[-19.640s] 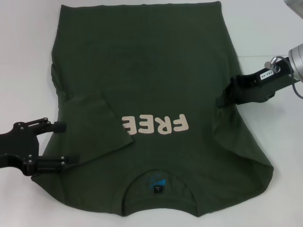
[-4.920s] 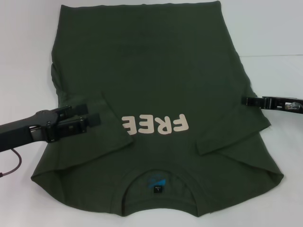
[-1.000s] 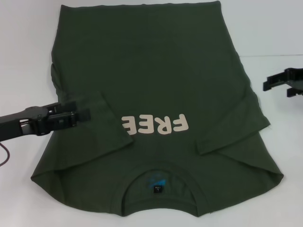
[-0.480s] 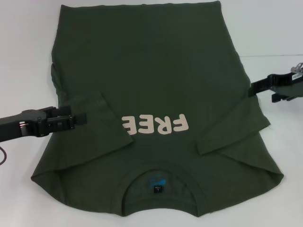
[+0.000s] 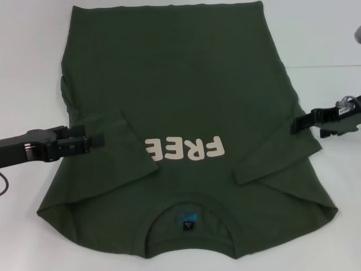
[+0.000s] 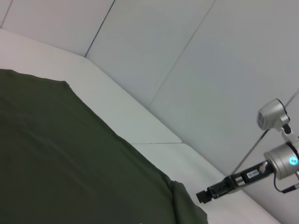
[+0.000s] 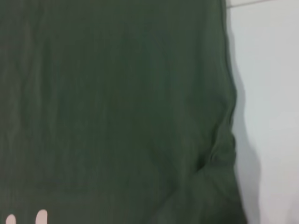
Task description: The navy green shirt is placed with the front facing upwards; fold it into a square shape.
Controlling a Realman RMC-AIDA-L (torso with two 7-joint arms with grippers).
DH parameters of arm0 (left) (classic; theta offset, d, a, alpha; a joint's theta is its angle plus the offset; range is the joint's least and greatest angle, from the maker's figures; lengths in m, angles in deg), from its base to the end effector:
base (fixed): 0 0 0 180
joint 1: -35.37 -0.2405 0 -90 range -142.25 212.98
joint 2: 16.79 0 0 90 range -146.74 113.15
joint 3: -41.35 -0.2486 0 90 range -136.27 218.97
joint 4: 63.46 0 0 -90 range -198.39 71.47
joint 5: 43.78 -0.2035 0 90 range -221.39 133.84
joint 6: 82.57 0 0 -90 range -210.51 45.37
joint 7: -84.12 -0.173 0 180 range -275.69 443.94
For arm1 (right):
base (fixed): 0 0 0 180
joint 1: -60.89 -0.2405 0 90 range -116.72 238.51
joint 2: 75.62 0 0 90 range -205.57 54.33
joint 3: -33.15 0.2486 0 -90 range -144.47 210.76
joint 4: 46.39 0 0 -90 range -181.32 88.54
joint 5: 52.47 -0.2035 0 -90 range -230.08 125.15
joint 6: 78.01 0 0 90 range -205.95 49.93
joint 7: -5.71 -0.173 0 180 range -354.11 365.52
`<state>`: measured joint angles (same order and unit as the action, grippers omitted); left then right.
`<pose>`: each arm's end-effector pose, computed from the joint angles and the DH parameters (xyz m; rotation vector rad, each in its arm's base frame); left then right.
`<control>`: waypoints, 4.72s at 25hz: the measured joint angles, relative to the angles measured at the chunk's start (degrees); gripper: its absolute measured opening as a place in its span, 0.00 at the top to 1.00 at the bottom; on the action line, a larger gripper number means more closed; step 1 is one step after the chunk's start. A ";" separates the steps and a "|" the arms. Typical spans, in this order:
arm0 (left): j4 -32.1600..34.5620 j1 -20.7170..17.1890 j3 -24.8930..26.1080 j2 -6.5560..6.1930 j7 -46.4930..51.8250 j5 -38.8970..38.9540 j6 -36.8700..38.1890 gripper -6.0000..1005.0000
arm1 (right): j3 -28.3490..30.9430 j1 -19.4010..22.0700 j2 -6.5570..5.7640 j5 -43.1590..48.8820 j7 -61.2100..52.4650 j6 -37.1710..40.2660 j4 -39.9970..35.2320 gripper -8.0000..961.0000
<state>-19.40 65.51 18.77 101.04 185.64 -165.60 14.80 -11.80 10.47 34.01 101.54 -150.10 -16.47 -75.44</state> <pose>-0.2587 0.3330 0.0346 -2.4995 -1.1226 -0.8438 0.2850 0.4402 0.0192 -1.9341 1.6672 -0.0565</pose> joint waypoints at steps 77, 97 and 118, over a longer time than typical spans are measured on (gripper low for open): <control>0.07 1.86 -0.98 -0.18 -0.54 0.33 -1.31 0.07 | -0.91 2.07 0.84 -15.09 5.17 -4.35 1.82 0.11; -0.08 2.79 -0.88 -1.02 0.04 0.14 -1.71 0.07 | -1.64 1.80 -1.10 -9.13 2.29 -3.46 2.86 0.11; -0.23 3.20 -0.89 -0.76 -0.24 0.32 -1.94 0.07 | -1.63 1.66 0.74 -5.85 2.78 -5.27 2.83 0.11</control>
<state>-19.63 68.70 17.88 100.27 185.40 -165.27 12.85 -13.43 12.13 34.74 95.70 -147.32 -21.74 -72.62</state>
